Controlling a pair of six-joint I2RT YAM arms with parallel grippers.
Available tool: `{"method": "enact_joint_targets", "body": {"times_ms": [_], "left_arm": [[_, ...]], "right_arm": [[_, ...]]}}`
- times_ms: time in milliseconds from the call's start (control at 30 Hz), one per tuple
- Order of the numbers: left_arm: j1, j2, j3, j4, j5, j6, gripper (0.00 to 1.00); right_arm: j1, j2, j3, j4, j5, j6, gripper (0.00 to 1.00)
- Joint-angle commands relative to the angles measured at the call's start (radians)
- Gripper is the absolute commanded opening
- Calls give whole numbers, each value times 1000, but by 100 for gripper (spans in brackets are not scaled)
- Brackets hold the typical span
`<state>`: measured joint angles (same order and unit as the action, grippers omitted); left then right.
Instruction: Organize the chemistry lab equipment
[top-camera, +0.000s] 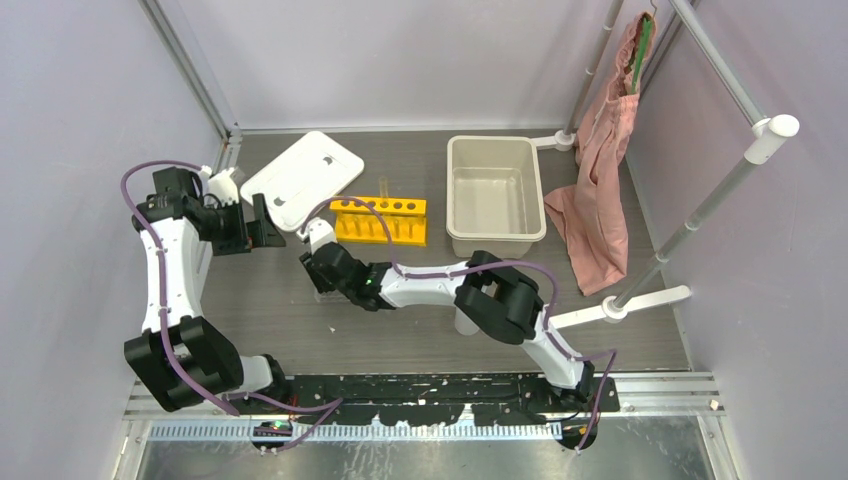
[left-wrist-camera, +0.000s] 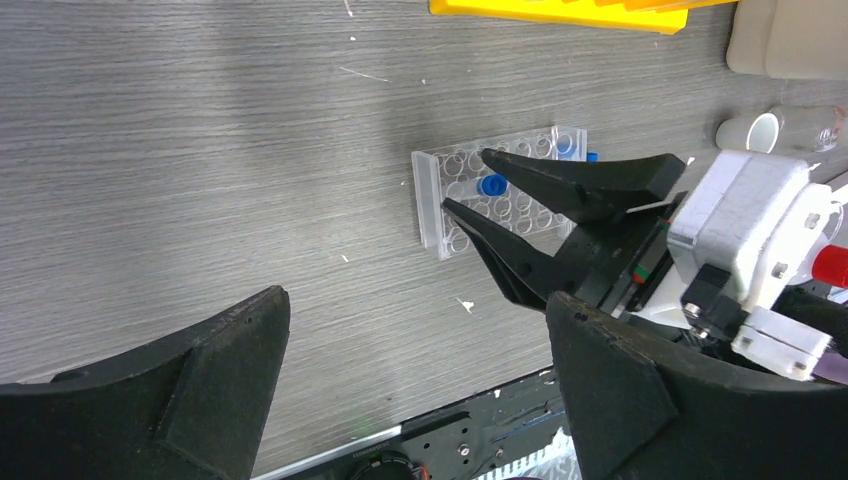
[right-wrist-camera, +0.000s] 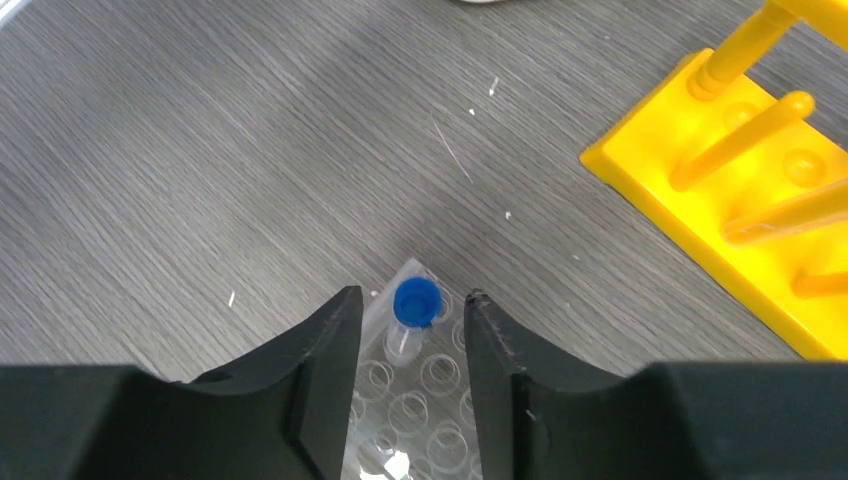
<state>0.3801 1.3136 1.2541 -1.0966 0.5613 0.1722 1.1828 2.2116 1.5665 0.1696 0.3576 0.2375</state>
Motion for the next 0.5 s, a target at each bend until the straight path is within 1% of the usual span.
{"method": "enact_joint_targets", "body": {"times_ms": [0,100,167,233,300,367,467], "left_arm": [[9,-4,19,22,26,2,100],[9,-2,27,16,27,1,100],[9,1,34,12,29,0,100],[9,-3,38,6,29,2,100],[9,-8,38,4,30,4,100],[8,-13,37,3,30,3,100],[8,-17,33,3,30,1,100]], "right_arm": [[9,-157,5,-40,41,46,50],[7,-230,-22,-94,64,96,54],[7,-290,-82,-93,63,118,57],[6,-345,-136,-106,77,158,57],[-3,-380,-159,-183,104,228,53],[-22,-399,-170,-297,113,312,49],[-44,-412,-206,-385,105,398,43]]}}
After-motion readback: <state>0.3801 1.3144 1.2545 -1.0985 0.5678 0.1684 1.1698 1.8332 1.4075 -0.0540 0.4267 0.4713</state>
